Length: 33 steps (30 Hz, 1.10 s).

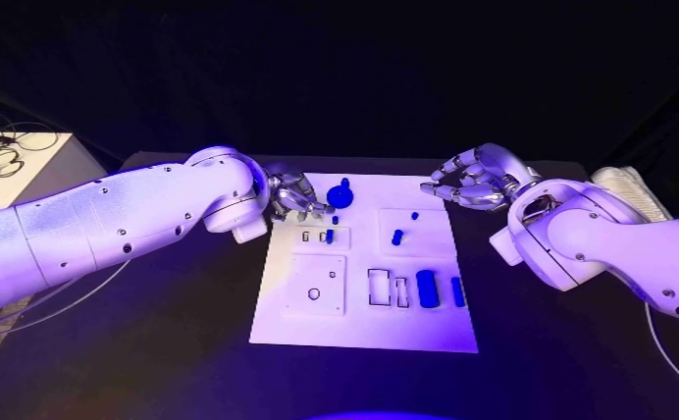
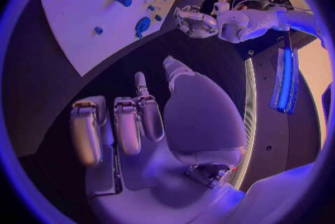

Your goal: Assemble the parts on the task board

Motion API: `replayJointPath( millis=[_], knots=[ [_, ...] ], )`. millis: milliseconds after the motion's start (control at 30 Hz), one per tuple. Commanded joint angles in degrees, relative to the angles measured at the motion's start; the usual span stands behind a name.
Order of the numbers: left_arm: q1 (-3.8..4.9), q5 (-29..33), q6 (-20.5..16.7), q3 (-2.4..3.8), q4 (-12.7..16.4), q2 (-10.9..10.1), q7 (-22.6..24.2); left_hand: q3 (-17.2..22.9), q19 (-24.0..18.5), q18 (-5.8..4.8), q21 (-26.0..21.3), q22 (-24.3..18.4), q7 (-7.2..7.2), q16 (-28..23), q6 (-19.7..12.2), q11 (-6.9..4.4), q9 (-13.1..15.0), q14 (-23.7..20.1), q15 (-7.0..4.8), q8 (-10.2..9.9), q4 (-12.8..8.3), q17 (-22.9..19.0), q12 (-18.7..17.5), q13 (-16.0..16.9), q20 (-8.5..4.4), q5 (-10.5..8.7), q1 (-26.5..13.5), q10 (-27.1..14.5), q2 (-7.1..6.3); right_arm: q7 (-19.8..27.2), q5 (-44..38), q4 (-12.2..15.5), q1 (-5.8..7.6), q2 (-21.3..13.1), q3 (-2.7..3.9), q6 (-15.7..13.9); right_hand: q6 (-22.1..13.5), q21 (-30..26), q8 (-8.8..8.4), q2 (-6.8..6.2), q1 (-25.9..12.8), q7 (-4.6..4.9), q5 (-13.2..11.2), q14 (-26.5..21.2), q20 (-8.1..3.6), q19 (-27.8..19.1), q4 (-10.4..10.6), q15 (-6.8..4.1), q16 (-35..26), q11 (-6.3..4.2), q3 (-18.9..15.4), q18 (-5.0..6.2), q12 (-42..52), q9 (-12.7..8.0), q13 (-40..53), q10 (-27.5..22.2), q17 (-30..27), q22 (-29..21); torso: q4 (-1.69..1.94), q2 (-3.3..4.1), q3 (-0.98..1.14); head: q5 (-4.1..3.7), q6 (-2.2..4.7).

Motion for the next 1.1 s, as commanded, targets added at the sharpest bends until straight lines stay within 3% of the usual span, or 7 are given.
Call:
replayJointPath(
  millis=[33,167,500,867,1100],
  knots=[
    [0.37,-5.0,5.6,-0.12,-0.9,1.1,-3.1,-0.3,0.1,-0.26,0.0,-0.1,0.06,-0.2,-0.7,0.0,0.1,0.1,-0.08,0.0,-0.1,2.9,-0.1,0.0,-0.01,0.21,-0.7,-0.4,0.02,1.4,3.1,-0.1,0.08,-0.1,0.03,1.3,-0.5,0.1,-0.21,0.08,0.4,0.08,0.0,5.8,0.58,6.0,-0.2,0.37,-0.2,0.48,-0.2,-0.83,-0.5,-0.1,9.8,0.6,14.1,15.1,-0.06,0.07,0.02,-0.13,-0.24],
    [0.55,-5.7,7.0,-0.19,-1.8,2.2,-3.4,-0.5,0.1,-0.27,0.0,-0.1,0.14,-0.3,-1.0,0.06,0.2,0.0,-0.03,-0.1,-0.1,2.9,-0.1,0.0,0.01,0.2,-0.9,-0.5,0.12,1.7,2.8,-0.5,0.1,0.0,0.03,1.3,-0.6,0.1,-0.28,0.16,0.5,0.14,-0.1,5.8,0.61,6.0,-0.2,0.4,-0.3,0.52,-0.3,-0.83,-1.4,-0.1,9.1,-0.2,13.9,15.1,0.17,0.03,-0.16,-0.61,-0.46],
    [0.89,-6.4,10.9,-0.85,-4.7,5.0,-4.0,-0.8,0.2,-0.32,0.1,0.1,0.28,-0.2,-1.3,0.2,0.6,0.1,0.1,-0.2,0.0,3.1,-0.1,0.0,0.09,-0.02,-1.7,-0.7,0.57,2.1,2.4,-1.0,0.11,0.2,0.02,1.0,-0.7,0.1,-0.31,0.2,0.5,0.16,-0.1,5.7,0.62,6.0,-0.2,0.42,-0.4,0.55,-0.4,-0.83,-2.3,-0.1,8.4,-1.0,13.8,15.1,0.08,0.01,-0.17,-0.64,-1.04],
    [0.94,-6.2,12.7,-1.41,-7.9,8.0,-4.2,-1.0,0.2,-0.33,0.1,0.1,0.32,-0.2,-1.4,0.26,0.7,0.1,0.15,-0.2,0.0,3.1,0.0,0.0,0.14,-0.13,-2.1,-0.8,0.7,2.2,2.4,-1.2,0.11,0.5,0.02,0.9,-0.8,0.1,-0.3,0.25,0.6,0.18,-0.1,5.7,0.66,6.0,-0.3,0.45,-0.4,0.56,-0.6,-0.83,-3.5,-0.1,7.4,-2.0,13.7,15.1,-0.02,0.16,-0.23,-0.85,-1.1],
    [0.86,-5.8,13.8,-1.7,-9.4,9.3,-4.2,-1.1,0.3,-0.35,0.1,0.2,0.36,-0.2,-1.5,0.3,0.9,0.1,0.19,-0.2,0.0,3.1,0.0,0.0,0.18,-0.16,-2.4,-0.9,0.96,2.2,2.0,-1.3,0.11,0.7,0.02,1.0,-0.8,0.1,-0.28,0.3,0.6,0.18,-0.1,5.7,0.66,6.0,-0.2,0.45,-0.5,0.56,-0.7,-0.83,-3.6,-0.1,7.3,-2.1,13.6,15.1,0.11,0.16,-0.26,-1.13,-1.09]
  ],
)
